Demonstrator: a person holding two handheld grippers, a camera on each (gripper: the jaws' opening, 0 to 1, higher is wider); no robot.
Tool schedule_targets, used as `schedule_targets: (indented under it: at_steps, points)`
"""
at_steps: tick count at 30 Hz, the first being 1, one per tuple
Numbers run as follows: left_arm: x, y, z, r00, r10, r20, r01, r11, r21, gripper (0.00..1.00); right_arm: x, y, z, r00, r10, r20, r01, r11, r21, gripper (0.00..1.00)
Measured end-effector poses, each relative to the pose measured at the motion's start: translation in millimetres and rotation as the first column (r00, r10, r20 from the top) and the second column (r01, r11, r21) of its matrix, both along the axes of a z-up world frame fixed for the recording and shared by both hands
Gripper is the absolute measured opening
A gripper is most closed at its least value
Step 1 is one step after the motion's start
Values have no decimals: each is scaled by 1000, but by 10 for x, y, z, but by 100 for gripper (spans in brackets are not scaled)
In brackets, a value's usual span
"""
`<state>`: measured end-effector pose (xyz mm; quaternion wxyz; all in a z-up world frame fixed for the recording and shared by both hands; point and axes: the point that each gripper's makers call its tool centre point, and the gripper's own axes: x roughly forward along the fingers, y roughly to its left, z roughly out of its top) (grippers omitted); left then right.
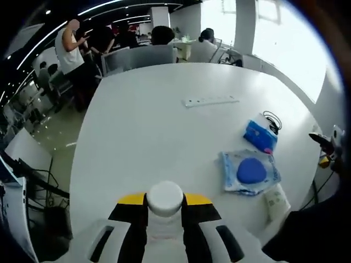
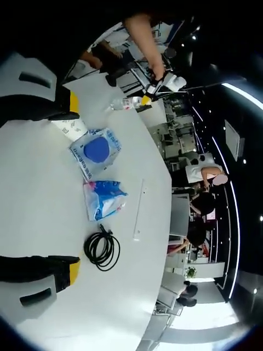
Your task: Arrange the tabletop items into an orderly group along one side of the table until the central work area is clear of visible clutter.
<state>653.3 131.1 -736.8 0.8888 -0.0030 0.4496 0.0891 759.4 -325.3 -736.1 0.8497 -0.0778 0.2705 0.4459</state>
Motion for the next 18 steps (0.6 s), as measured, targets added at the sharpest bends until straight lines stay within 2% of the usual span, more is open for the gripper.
schedule_targets:
  at_steps: [6,13,18]
  points:
    - [-168,35,28,997,65,34,-65,998,-20,20,-1,-22,-20,1000,-9,-4,9,1000,-6,100]
    - [-375,-3,37,993,109,50,-108,994,-27,21,12,2,-35,1000,-9,-9,9,1000,-6,100]
    - [-454,-7,39,987,142,74,-140,990,-34,21,18,26,-52,1000,-5,-14,5,1000,-6,100]
